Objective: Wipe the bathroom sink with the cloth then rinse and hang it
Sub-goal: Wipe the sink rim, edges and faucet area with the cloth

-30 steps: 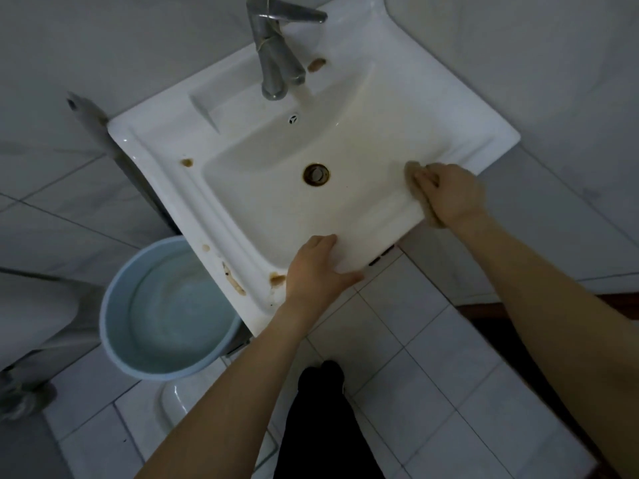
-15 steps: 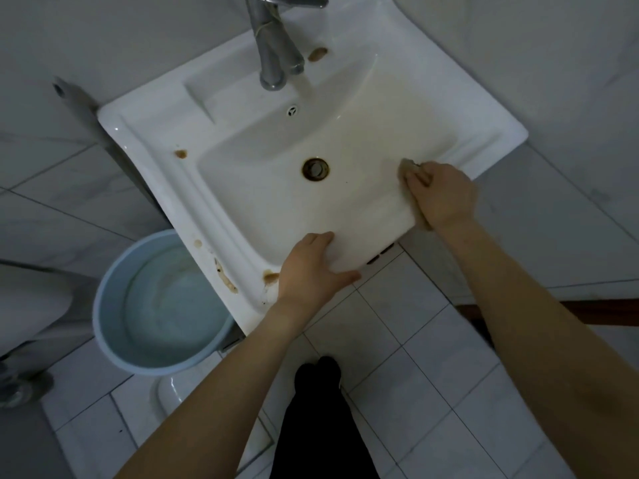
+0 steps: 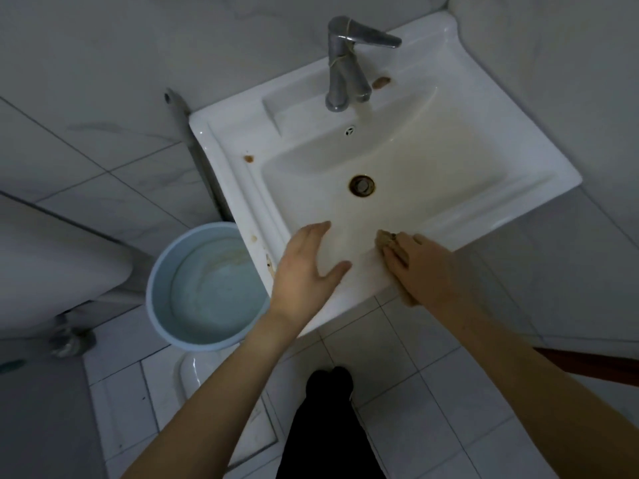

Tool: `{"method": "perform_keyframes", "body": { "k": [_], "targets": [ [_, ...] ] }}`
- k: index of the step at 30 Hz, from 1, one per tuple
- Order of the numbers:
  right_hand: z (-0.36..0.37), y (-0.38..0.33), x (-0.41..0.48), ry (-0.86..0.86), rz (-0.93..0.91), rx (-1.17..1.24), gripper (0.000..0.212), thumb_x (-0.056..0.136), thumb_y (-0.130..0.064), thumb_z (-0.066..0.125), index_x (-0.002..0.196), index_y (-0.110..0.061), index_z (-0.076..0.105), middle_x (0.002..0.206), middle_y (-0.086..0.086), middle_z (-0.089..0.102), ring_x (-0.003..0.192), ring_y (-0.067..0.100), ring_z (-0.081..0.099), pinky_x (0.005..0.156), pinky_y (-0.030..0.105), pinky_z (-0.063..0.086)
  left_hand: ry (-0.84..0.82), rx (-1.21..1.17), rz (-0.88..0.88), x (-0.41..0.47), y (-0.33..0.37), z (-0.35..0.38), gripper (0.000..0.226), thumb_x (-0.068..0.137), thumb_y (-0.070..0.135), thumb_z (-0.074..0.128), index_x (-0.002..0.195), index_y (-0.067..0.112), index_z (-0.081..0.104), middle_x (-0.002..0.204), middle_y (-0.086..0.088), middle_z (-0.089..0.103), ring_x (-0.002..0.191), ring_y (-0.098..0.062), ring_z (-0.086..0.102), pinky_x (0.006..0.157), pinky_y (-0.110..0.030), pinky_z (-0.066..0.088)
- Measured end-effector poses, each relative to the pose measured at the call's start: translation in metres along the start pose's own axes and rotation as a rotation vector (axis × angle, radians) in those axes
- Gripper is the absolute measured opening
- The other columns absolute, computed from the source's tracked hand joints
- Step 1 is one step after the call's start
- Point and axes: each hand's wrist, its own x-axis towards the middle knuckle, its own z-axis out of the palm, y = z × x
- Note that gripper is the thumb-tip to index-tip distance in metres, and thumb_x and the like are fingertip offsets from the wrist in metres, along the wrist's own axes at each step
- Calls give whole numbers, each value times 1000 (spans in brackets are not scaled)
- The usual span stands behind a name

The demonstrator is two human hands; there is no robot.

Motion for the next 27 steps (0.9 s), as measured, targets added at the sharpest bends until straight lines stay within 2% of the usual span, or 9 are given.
{"method": "perform_keyframes", "body": {
  "k": [2, 4, 7, 9, 11, 15, 21, 24, 27],
  "targets": [
    [-5, 5, 2, -26, 11, -42, 40, 92, -48, 42, 93, -13, 61, 75, 7, 57, 61, 24, 54, 52, 33, 48, 137, -26, -132, -20, -27, -20, 62, 81, 30, 73, 134, 13, 47, 129, -3, 53, 118, -15, 48, 103, -25, 37],
    [-6, 10, 5, 30, 44, -70, 37, 90, -45, 49, 93, -10, 60, 83, 12, 51, 69, 28, 49, 56, 35, 46, 126, -114, -372, -40, -56, -31, 66, 82, 30, 72, 138, 13, 41, 134, -4, 48, 118, -17, 48, 100, -31, 40],
    [7, -18, -7, 125, 141, 4, 30, 87, -34, 53, 82, -4, 58, 83, 15, 49, 72, 30, 47, 58, 38, 43, 15, -484, -677, -61, -80, -34, 62, 89, 20, 65, 143, 11, 36, 141, -2, 46, 121, -18, 51, 88, -18, 46],
    [20, -61, -20, 131, 126, 88, 23, 85, -27, 57, 77, -6, 56, 79, 14, 50, 70, 28, 48, 60, 36, 39, -31, -618, -671, -69, -83, -34, 54, 90, 8, 62, 141, 9, 42, 137, -1, 54, 115, -15, 58, 77, -10, 51],
    [30, -95, -31, 97, 26, 126, 17, 83, -23, 62, 78, -9, 57, 77, 13, 52, 69, 27, 48, 61, 34, 37, -65, -723, -655, -72, -79, -30, 51, 87, -1, 63, 134, 15, 51, 121, 4, 68, 107, -12, 65, 82, -15, 54],
    [25, -67, -19, 3, -156, 58, 26, 87, -32, 53, 79, -8, 59, 77, 11, 53, 68, 28, 50, 63, 33, 36, -14, -775, -670, -72, -70, -25, 56, 82, -8, 66, 131, 14, 53, 99, 11, 72, 89, -6, 70, 86, -23, 55],
    [-1, 37, 17, 94, 151, 14, 36, 90, -33, 48, 76, -1, 56, 72, 17, 47, 61, 33, 49, 56, 40, 41, -13, -753, -682, -67, -70, -26, 51, 79, -10, 68, 126, 6, 54, 96, -1, 68, 82, -14, 63, 77, -15, 55],
    [9, -14, -1, 156, 161, 40, 30, 88, -27, 52, 74, -1, 55, 68, 17, 49, 61, 31, 49, 55, 37, 38, -44, -758, -699, -65, -75, -28, 49, 78, -6, 71, 123, 7, 54, 103, -2, 69, 87, -14, 67, 77, -17, 56],
    [30, -110, -33, 139, -16, 79, 13, 82, -14, 63, 82, -6, 53, 66, 14, 52, 61, 27, 50, 57, 34, 40, -64, -757, -716, -64, -78, -30, 46, 78, -3, 73, 118, 13, 55, 107, -4, 69, 95, -20, 68, 80, -24, 58]
  ]
}}
